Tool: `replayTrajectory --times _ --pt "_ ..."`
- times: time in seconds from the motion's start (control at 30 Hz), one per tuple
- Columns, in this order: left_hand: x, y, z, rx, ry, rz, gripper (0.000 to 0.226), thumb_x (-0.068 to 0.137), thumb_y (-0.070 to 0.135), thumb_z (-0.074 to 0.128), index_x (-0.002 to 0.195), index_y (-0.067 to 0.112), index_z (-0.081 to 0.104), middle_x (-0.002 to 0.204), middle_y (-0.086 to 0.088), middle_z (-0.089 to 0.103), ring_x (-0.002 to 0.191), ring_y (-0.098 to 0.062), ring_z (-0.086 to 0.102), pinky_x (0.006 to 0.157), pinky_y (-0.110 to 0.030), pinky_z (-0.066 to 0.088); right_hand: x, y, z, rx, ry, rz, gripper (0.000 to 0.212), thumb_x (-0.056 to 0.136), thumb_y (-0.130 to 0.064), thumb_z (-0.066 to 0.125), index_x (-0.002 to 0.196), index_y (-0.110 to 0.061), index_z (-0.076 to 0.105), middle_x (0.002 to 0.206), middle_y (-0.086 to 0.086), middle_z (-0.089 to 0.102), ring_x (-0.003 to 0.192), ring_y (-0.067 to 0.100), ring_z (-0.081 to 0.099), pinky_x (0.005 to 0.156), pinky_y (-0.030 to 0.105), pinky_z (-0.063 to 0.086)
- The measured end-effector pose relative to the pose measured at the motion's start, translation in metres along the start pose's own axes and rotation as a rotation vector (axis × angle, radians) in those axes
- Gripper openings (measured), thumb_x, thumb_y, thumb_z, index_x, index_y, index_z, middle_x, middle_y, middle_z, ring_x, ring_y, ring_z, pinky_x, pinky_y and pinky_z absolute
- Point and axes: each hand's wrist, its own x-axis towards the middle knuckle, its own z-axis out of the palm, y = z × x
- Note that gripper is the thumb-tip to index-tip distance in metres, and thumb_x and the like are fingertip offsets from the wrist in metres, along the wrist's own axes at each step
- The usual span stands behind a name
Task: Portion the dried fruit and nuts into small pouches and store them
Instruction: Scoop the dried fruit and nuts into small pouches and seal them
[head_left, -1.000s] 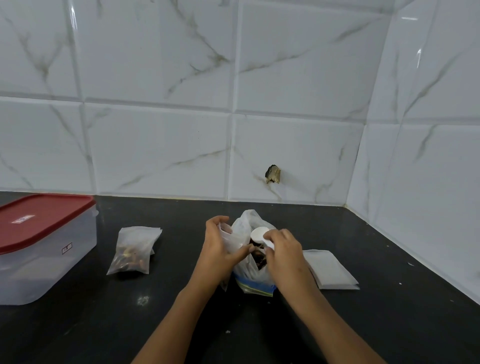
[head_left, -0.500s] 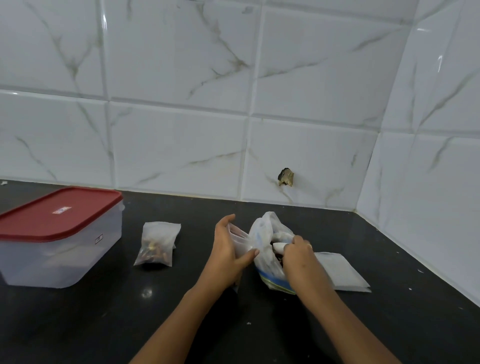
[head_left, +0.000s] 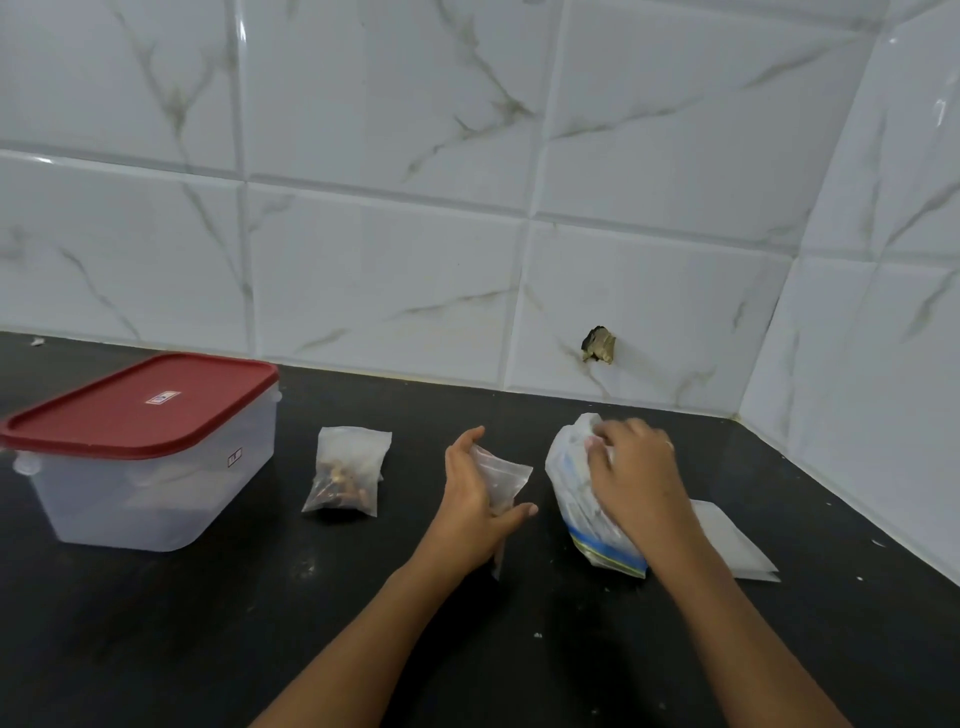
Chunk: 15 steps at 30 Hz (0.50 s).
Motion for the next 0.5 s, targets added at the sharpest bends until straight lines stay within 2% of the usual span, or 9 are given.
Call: replayTrajectory --times 0.03,0.1,0.17,0.23,0.3,0.37,0.43,0.5 --pt "-0.001 -0.001 0.0 0.005 0.012 0.008 0.09 0.076 0.017 0.074 0.141 0.013 0.011 0.131 -0.001 0.021 0.125 -0.012 0.03 0.105 -0.019 0.03 0.001 -0.01 0.002 0.159 -0.023 -0.062 0.027 0.095 -0.026 0.045 0.116 -0.015 0.06 0.117 0.004 0.056 0.108 0.02 0.05 0.094 0.029 0.036" --pt "-0.001 -0.003 0.0 0.003 0.042 0.019 0.09 0.077 0.014 0.073 0.141 0.01 0.01 0.135 -0.005 0.02 0.126 -0.013 0.032 0.102 -0.015 0.033 0.0 -0.032 0.009 0.437 -0.199 -0.143 0.018 0.09 -0.029 0.056 0.107 -0.022 0.061 0.111 0.0 0.052 0.1 0.015 0.052 0.087 0.027 0.045" --pt "0.0 -0.005 -0.002 -0.027 0.054 0.0 0.088 0.078 0.011 0.072 0.141 0.009 0.01 0.134 -0.004 0.02 0.123 -0.012 0.035 0.091 -0.003 0.037 -0.003 -0.042 0.02 0.518 -0.335 -0.183 0.011 0.088 -0.026 0.061 0.099 -0.023 0.059 0.103 -0.003 0.049 0.088 0.01 0.052 0.074 0.015 0.045" --pt "0.004 -0.006 -0.007 -0.064 0.047 -0.016 0.088 0.077 0.01 0.072 0.14 0.011 0.011 0.132 -0.003 0.025 0.121 -0.012 0.04 0.085 -0.001 0.039 -0.003 -0.04 0.029 0.587 -0.303 -0.161 0.004 0.088 -0.021 0.061 0.089 -0.022 0.057 0.094 -0.002 0.054 0.081 0.01 0.053 0.066 0.009 0.041" --pt "0.007 -0.002 -0.016 -0.12 0.004 -0.046 0.083 0.078 0.011 0.073 0.138 0.016 0.017 0.126 0.005 0.032 0.117 -0.007 0.041 0.085 -0.002 0.041 -0.004 -0.034 0.033 0.7 -0.258 -0.102 0.011 0.088 -0.019 0.061 0.08 -0.024 0.055 0.088 0.002 0.06 0.079 0.016 0.057 0.066 0.015 0.046" --pt "0.009 0.001 -0.025 -0.199 0.008 -0.102 0.054 0.084 0.014 0.065 0.127 0.021 0.035 0.113 0.011 0.044 0.106 -0.004 0.048 0.079 -0.007 0.046 -0.007 -0.028 0.033 0.765 -0.221 -0.048 0.014 0.088 -0.019 0.061 0.077 -0.026 0.056 0.082 0.0 0.062 0.077 0.016 0.058 0.069 0.022 0.046" --pt "0.011 -0.001 -0.03 -0.267 0.058 -0.127 0.016 0.09 0.018 0.057 0.103 0.026 0.051 0.102 0.01 0.057 0.1 -0.01 0.058 0.077 -0.017 0.051 -0.01 -0.027 0.032 0.827 -0.194 -0.017 0.017 0.087 -0.017 0.062 0.075 -0.027 0.057 0.077 -0.006 0.061 0.072 0.009 0.055 0.068 0.017 0.043" --pt "0.012 -0.005 -0.031 -0.267 0.104 -0.134 0.009 0.092 0.019 0.055 0.088 0.027 0.057 0.092 0.005 0.063 0.092 -0.015 0.061 0.077 -0.026 0.051 -0.012 -0.028 0.032 0.861 -0.168 -0.006 0.02 0.085 -0.013 0.064 0.074 -0.028 0.059 0.077 -0.01 0.061 0.074 0.004 0.056 0.07 0.014 0.043"
